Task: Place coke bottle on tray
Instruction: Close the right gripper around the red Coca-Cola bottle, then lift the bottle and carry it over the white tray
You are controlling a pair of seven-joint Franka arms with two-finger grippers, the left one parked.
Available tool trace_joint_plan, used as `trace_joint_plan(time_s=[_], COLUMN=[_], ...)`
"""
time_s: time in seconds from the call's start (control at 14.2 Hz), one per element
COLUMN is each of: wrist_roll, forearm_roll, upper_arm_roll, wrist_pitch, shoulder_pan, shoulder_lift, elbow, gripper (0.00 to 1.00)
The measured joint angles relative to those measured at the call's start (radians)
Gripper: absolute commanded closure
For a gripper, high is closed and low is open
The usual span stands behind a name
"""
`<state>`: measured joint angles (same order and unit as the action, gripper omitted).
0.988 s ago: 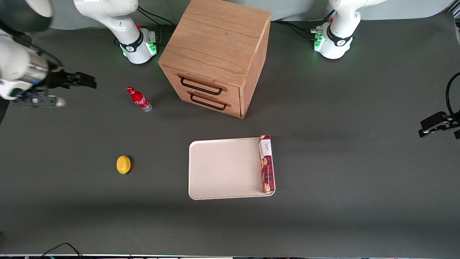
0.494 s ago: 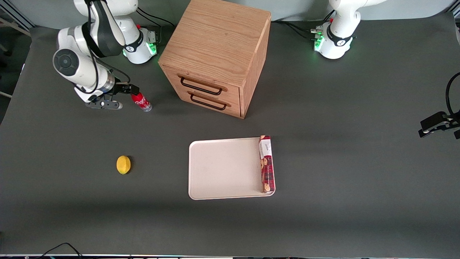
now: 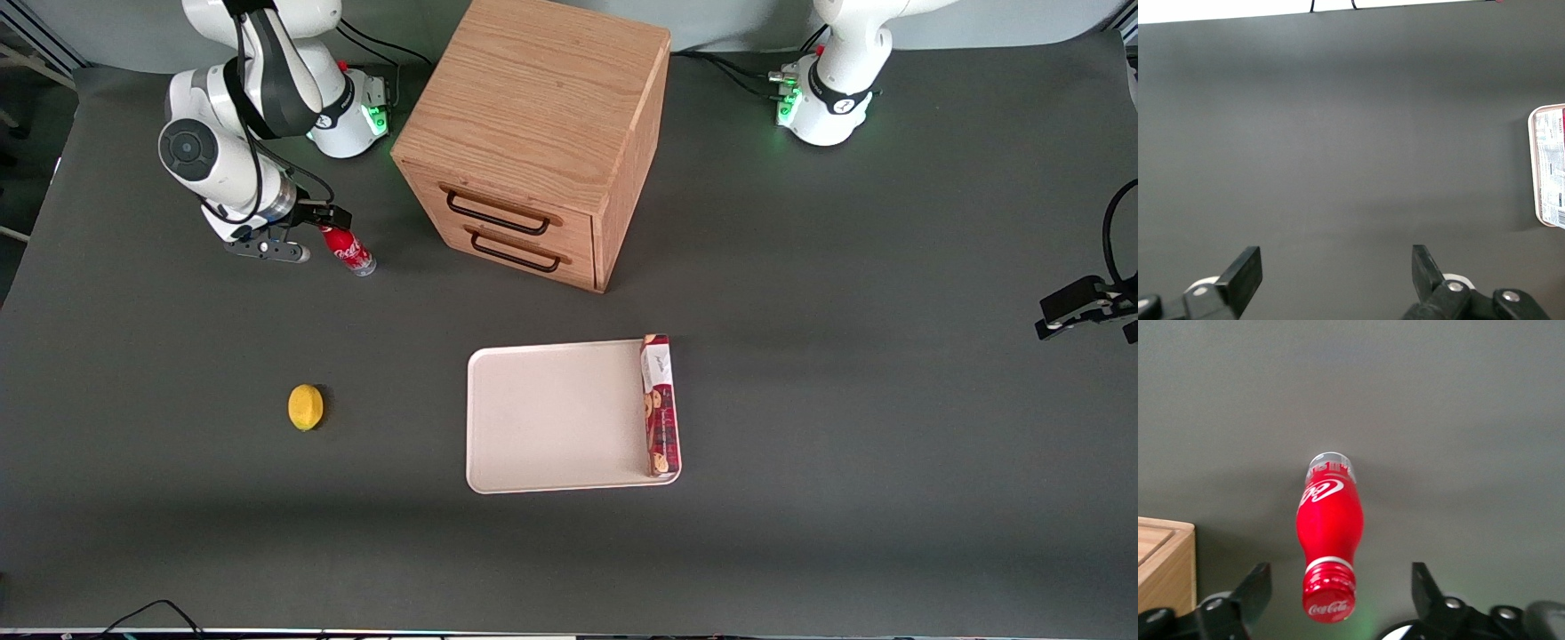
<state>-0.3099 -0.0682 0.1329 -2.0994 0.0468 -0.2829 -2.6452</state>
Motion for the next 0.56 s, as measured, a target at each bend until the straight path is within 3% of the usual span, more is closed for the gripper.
trace_joint_plan(time_s=[0.14,0.21,0.28,0.56], wrist_roll=[0.0,0.0,-0.001,-0.008], forearm_roll=[-0.012,-0.013,-0.013,-0.02], upper_arm_roll=[0.002,0.003,0.004,0.062], wrist_pitch=[-0.001,-0.001,-0.001,-0.001], shoulder_pan=[0.0,0.0,0.0,0.0], shoulder_lift=[-0.001,-0.001,-0.002,-0.01], elbow=[-0.004,-0.004,-0.004,-0.001], gripper=[0.8,0.94,1.0,1.0])
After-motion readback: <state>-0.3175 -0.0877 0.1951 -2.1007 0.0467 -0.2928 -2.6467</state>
